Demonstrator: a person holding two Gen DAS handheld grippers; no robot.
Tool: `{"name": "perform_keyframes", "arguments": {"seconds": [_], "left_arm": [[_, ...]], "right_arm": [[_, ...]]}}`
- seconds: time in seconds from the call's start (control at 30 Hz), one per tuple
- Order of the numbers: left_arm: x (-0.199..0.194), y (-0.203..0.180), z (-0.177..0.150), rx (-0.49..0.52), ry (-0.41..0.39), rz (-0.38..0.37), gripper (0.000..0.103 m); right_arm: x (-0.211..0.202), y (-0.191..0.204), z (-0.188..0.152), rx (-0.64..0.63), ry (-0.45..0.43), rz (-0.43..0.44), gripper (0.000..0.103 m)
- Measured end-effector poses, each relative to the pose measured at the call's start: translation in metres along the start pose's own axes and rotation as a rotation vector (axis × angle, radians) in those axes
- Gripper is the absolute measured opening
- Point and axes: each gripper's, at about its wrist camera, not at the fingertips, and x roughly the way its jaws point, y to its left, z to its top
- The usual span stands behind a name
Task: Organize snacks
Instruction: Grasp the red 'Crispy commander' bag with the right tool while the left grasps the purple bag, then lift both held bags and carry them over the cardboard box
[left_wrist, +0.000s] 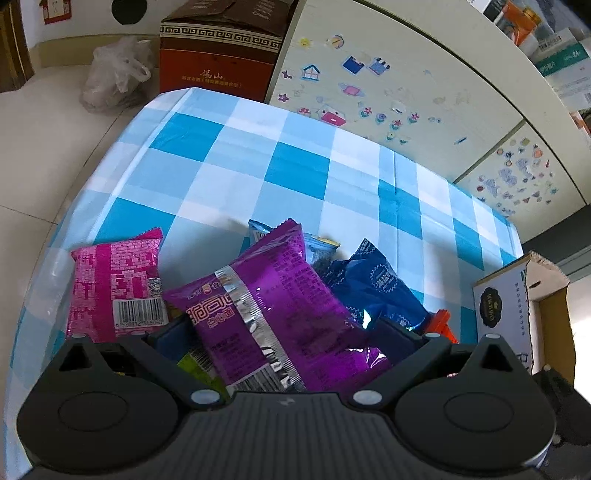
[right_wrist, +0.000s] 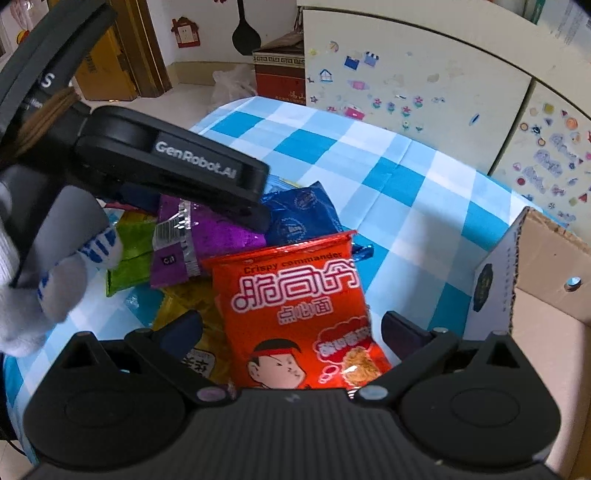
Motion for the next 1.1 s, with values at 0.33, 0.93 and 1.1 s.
{"name": "perform_keyframes", "arguments": {"seconds": [0.33, 0.93, 1.1], "left_arm": [[0.003, -0.003, -0.003, 0.003, -0.019, -0.018, 0.103], [-0.023, -0.002, -0.007, 0.024, -0.054, -0.026, 0.082], [-0.033, 0.000, -0.006, 0.009, -0.071, -0.022, 0.082]], "right_arm": [[0.001, -0.002, 0.000, 0.037, 0.004, -0.016, 0.082], [-0.015, -0.007, 0.007, 0.127, -0.048, -0.019, 0.077], [-0.021, -0.007, 0.010, 0.137, -0.060, -0.024, 0.077]]}}
